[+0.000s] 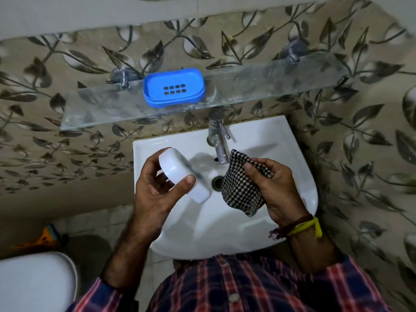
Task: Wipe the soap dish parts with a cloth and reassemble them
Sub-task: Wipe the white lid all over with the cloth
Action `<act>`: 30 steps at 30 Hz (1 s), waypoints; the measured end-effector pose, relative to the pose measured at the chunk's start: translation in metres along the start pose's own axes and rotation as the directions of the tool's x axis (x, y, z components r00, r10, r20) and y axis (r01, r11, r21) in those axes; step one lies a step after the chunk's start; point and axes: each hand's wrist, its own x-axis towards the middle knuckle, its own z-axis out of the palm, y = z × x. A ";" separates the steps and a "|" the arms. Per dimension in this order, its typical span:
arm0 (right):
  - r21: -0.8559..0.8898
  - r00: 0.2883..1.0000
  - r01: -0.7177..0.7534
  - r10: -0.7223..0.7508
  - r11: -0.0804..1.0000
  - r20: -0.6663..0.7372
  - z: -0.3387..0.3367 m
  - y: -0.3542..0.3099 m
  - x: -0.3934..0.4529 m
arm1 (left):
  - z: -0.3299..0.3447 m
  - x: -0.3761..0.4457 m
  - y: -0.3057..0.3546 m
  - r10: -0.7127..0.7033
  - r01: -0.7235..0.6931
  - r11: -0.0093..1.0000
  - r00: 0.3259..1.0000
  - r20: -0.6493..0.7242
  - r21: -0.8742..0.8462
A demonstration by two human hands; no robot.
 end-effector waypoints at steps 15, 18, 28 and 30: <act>-0.206 0.983 0.169 -0.148 0.964 0.112 0.059 0.003 0.024 | -0.020 -0.009 0.003 0.021 -0.016 0.998 0.996 -0.090 0.055; -0.295 0.990 0.133 -0.113 0.946 0.084 0.090 0.015 0.031 | -0.042 -0.012 0.005 0.020 -0.011 0.998 0.991 -0.134 0.067; 0.102 0.997 -0.083 0.083 0.991 0.010 0.220 0.044 0.083 | -0.103 -0.019 0.013 0.060 -0.027 0.991 0.965 -0.255 0.131; -0.028 0.997 -0.070 0.069 0.997 -0.043 0.226 0.061 0.097 | -0.112 -0.021 0.014 0.063 -0.028 0.991 0.962 -0.267 0.134</act>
